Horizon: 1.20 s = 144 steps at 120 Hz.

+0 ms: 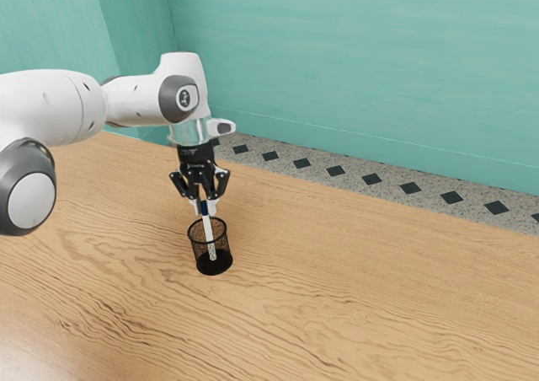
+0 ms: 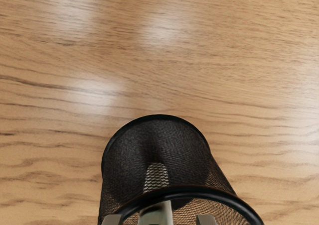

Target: Take the marker out of the pen holder and place it to the left of the pen holder.

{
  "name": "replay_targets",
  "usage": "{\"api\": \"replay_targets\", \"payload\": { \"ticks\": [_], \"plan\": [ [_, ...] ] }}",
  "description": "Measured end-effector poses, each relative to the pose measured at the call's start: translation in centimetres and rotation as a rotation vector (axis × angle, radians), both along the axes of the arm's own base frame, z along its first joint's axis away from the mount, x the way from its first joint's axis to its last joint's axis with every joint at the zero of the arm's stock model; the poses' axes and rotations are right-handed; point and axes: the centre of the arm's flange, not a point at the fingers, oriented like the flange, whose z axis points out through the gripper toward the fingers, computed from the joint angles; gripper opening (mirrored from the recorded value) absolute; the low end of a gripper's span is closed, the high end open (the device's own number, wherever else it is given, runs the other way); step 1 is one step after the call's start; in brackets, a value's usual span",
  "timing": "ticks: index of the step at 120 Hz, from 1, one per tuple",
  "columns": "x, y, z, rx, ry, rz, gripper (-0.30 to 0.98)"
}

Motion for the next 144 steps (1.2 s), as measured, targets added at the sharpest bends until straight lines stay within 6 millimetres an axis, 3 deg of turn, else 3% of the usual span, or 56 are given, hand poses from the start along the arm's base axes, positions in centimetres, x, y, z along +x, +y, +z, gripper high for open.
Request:
{"api": "replay_targets", "payload": {
  "ticks": [56, 86, 100, 108, 129, 144],
  "plan": [
    [-0.1, 0.2, 0.6, 0.008, -0.006, 0.004, -0.06],
    [-2.0, 1.7, 11.5, 0.063, -0.12, -0.009, -0.09],
    [-2.6, 2.2, 13.9, 0.136, -0.121, -0.041, -0.1],
    [-2.8, 2.9, 13.0, 0.216, -0.066, -0.075, -0.1],
    [-2.8, 3.9, 5.4, 0.401, 0.186, -0.186, -0.1],
    [-3.0, 4.8, 2.7, 0.471, 0.32, -0.216, -0.1]
  ]
}}
